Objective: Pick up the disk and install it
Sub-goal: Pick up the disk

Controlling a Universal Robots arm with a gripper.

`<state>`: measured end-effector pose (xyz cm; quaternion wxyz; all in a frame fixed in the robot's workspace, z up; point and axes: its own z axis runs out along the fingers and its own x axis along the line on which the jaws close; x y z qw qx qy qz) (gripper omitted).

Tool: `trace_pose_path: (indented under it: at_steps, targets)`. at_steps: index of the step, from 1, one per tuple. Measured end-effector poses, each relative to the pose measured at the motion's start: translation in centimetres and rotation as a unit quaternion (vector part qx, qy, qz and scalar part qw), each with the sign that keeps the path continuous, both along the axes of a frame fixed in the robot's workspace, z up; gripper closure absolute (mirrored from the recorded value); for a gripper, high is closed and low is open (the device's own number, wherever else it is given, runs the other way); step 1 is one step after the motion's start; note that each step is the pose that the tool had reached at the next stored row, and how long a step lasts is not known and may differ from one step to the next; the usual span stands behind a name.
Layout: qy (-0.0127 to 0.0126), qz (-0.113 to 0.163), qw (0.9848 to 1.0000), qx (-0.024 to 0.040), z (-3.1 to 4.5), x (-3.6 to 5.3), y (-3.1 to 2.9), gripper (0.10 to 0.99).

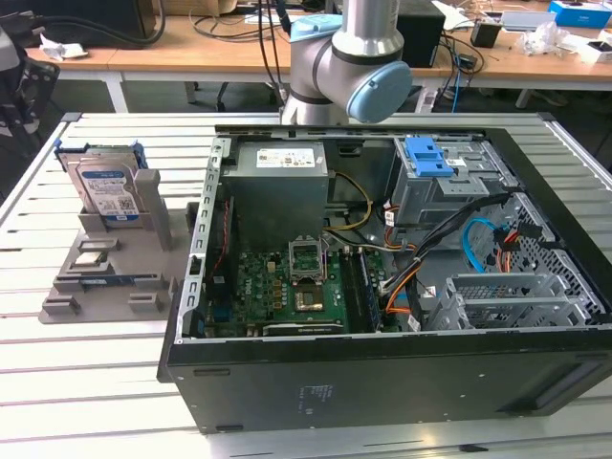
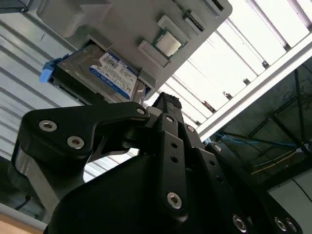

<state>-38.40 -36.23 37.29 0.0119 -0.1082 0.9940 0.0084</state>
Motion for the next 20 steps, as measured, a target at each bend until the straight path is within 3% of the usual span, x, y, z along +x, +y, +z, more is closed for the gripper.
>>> trace_pose_path:
  at_steps: [6, 12, 15, 18, 20]
  targets:
    - [0.0, 0.042, 0.9991, 0.0, 0.0, 0.0, 0.0, 0.98]
    - [-0.0001, 0.089, 0.996, 0.0, 0.0, 0.0, 0.01, 0.98]
    - [0.0, 0.111, 0.9939, 0.0, 0.0, 0.0, 0.01, 0.98]
    - [0.0, 0.139, 0.9903, 0.0, 0.0, 0.0, 0.01, 0.98]
    - [0.0, 0.149, 0.9889, 0.0, 0.0, 0.0, 0.01, 0.98]
